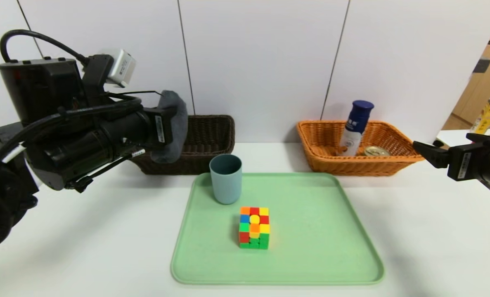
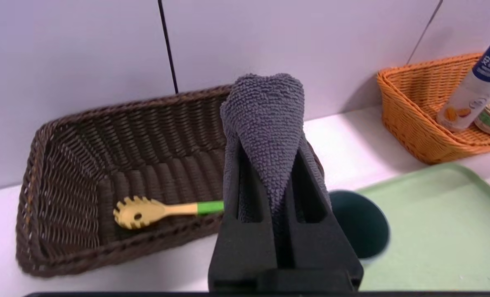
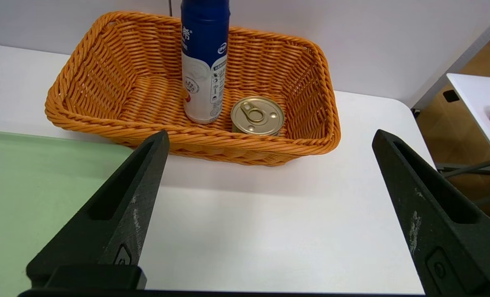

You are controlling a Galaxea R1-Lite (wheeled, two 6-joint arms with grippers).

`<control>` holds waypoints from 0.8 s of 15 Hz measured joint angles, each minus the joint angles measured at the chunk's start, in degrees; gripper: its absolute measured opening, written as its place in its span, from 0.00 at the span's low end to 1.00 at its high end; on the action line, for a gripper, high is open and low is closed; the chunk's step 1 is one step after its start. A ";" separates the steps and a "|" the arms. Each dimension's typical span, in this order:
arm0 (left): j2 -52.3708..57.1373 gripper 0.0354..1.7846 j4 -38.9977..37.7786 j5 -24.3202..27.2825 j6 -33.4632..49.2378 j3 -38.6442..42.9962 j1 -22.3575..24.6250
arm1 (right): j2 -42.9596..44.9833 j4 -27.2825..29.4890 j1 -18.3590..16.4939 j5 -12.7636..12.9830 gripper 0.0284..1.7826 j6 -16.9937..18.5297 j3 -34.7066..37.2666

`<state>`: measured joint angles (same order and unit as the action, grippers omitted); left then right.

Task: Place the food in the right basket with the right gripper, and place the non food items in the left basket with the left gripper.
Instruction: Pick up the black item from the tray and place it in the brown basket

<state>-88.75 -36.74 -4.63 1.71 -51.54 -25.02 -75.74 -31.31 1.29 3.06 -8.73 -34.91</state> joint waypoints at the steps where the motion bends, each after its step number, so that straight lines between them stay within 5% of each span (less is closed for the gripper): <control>1: -2.29 0.04 -2.97 1.16 -0.67 -0.28 1.80 | -0.09 0.05 0.00 0.00 0.95 0.02 0.00; 6: -15.08 0.04 -9.03 3.86 -3.72 -7.61 9.62 | -0.09 0.02 0.00 0.00 0.95 0.13 0.41; 12: -26.83 0.04 -1.46 4.28 -7.00 -20.83 15.73 | 0.16 -0.06 -0.06 0.00 0.95 0.18 1.04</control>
<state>-115.58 -38.21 -0.35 -5.29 -72.38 -9.29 -75.58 -31.37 1.23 3.06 -8.55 -33.88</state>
